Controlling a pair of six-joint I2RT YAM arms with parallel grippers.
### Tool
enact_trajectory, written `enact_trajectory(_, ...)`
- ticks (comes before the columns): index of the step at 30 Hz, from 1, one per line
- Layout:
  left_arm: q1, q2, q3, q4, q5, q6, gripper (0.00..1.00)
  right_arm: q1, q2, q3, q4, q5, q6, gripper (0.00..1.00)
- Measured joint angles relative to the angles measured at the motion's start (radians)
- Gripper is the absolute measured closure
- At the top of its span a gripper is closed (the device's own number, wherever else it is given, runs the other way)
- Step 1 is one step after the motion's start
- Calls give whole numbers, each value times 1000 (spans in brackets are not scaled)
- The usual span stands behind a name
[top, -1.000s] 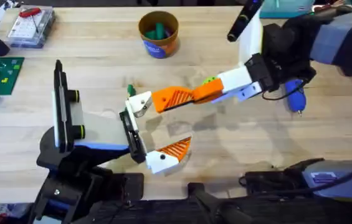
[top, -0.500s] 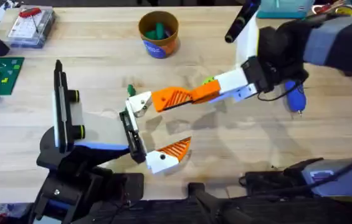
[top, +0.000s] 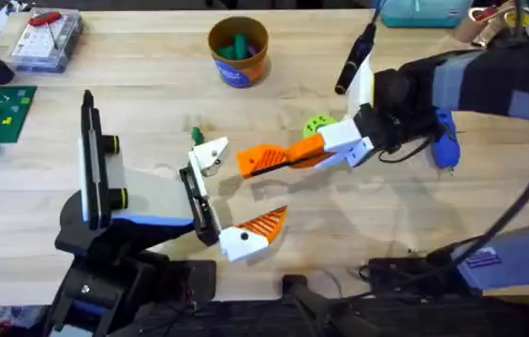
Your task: Pick up the gripper from the table and insert it into the empty holder that is missing its gripper. Then pick up a screw, insert it into the mounting hole, and use the screwdriver to tighten it. Finally, clean up the table by picking up the vegetable and placing it into the bucket.
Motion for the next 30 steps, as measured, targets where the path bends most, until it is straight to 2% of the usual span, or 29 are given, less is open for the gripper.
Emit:
enact_trajectory(13,0,0,0,0,0,0,7,17,13,-4,15,0,24,976)
enact_trajectory(20,0,0,0,0,0,0,7,20,13,-12,88,0,31,976)
enact_trajectory(23,0,0,0,0,0,0,7,21,12,-32,196,0,76,976)
enact_trajectory(30,0,0,0,0,1,0,7,32,12,-138,659,0,359,976)
